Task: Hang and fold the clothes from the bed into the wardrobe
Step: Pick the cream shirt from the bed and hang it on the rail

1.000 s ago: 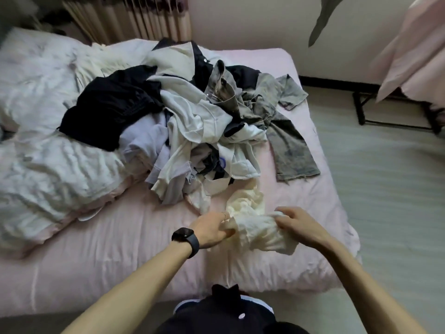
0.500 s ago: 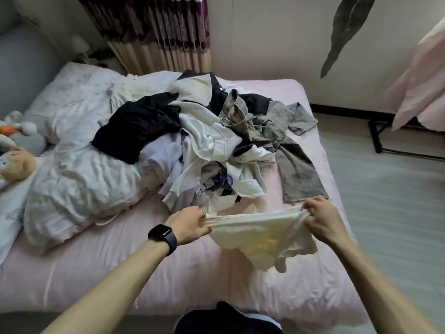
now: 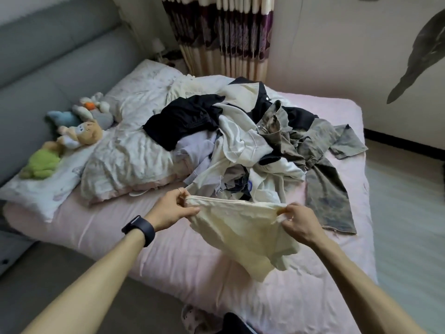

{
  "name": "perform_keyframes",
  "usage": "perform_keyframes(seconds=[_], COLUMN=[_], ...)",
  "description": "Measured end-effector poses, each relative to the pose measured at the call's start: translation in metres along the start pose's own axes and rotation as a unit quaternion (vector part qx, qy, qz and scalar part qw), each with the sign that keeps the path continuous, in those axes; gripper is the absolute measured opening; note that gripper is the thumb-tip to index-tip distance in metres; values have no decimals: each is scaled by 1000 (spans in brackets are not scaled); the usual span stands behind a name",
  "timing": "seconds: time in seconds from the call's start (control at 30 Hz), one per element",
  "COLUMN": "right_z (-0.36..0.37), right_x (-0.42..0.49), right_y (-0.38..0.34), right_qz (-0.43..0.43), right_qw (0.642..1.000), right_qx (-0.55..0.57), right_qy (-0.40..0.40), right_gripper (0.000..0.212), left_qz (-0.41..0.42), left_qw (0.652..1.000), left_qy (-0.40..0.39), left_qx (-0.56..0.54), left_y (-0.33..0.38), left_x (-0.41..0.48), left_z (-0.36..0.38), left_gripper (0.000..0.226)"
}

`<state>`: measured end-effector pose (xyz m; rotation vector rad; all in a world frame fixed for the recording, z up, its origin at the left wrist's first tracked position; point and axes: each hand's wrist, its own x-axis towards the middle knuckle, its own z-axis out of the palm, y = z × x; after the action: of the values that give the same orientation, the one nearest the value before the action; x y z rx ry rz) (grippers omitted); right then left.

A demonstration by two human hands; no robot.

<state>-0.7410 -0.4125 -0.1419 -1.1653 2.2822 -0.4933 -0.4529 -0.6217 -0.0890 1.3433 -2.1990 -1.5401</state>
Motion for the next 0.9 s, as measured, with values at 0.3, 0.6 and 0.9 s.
perform_keyframes(seconds=[0.3, 0.6, 0.9], right_z=[-5, -5, 23], right_x=[15, 5, -22], right_y=[-70, -135, -132], right_qz=[-56, -197, -121], right_qw=[992, 963, 980], right_qx=[90, -85, -125], right_qy=[67, 164, 97], right_gripper=[30, 8, 18], left_qz=[-23, -93, -66], left_qw=[976, 955, 993], left_qy=[120, -23, 84], left_qx=[178, 280, -55], left_y=[20, -12, -61], left_x=[-53, -106, -160], left_z=[-58, -84, -94], left_gripper=[31, 43, 27])
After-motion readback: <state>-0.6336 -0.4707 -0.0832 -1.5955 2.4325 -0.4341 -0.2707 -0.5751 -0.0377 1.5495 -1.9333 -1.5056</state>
